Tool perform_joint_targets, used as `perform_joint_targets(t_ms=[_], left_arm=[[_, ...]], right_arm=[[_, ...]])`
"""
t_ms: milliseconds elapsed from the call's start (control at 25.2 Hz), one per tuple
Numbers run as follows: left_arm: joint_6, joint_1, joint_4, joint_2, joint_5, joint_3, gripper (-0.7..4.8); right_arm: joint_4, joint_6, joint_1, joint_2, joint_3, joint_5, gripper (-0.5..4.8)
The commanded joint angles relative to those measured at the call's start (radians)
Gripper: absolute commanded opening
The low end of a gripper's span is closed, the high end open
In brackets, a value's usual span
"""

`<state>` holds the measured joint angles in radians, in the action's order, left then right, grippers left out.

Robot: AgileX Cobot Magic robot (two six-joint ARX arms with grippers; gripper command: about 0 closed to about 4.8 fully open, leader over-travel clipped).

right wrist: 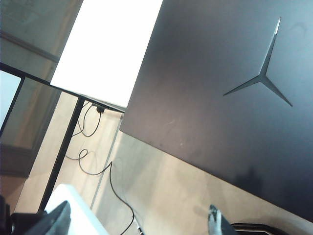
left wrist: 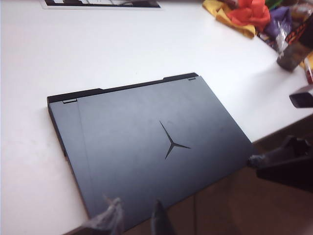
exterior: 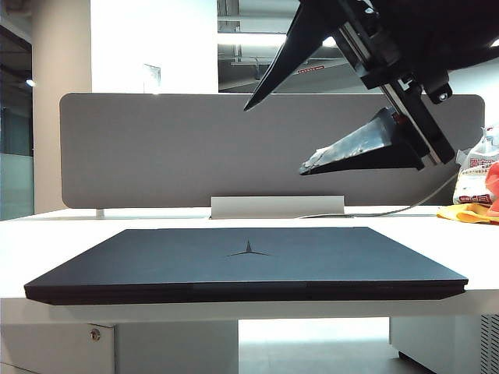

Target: Open the lid of the laptop and use the keypad to enter the password "123".

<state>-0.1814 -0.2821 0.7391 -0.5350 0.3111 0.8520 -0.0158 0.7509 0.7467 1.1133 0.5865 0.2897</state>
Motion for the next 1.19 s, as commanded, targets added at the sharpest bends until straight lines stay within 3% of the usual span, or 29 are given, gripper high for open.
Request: perform_joint_targets(t_ms=[40, 238, 476, 515, 555, 594, 991, 1149, 1189], left_arm=[[0.055, -0.001, 0.042, -0.014, 0.0, 0.065, 0.82], [0.078, -0.001, 0.055, -0.022, -0.001, 0.127, 0.76], [0.138, -0.001, 0.147, -0.087, -0.018, 0.223, 0.65], [0.151, -0.001, 0.159, -0.101, -0.024, 0.243, 0.65], [0.157, -0.001, 0.164, -0.121, -0.019, 0.273, 0.65], [0.162, -0.001, 0.165, -0.132, -0.019, 0.29, 0.65], [0.257, -0.001, 0.28, -0.27, -0.023, 0.541, 0.55], [0.28, -0.001, 0.293, -0.279, -0.023, 0.554, 0.52], [0.28, -0.001, 0.293, -0.279, -0.021, 0.554, 0.51]], right_arm=[[-0.012, 0.009, 0.02, -0.005, -0.005, -0.029, 3.55], [-0.047, 0.06, 0.021, -0.018, -0.073, -0.044, 3.55], [-0.209, 0.187, 0.021, -0.05, -0.227, -0.043, 3.54], [-0.233, 0.201, 0.023, -0.053, -0.246, -0.043, 3.47], [-0.252, 0.212, 0.025, -0.054, -0.265, -0.042, 2.89], [-0.252, 0.213, 0.026, -0.054, -0.27, -0.04, 2.63], [-0.251, 0.215, 0.026, -0.054, -0.274, -0.051, 2.6], [-0.251, 0.215, 0.026, -0.052, -0.274, -0.069, 2.57], [-0.251, 0.215, 0.026, -0.052, -0.275, -0.073, 2.34]])
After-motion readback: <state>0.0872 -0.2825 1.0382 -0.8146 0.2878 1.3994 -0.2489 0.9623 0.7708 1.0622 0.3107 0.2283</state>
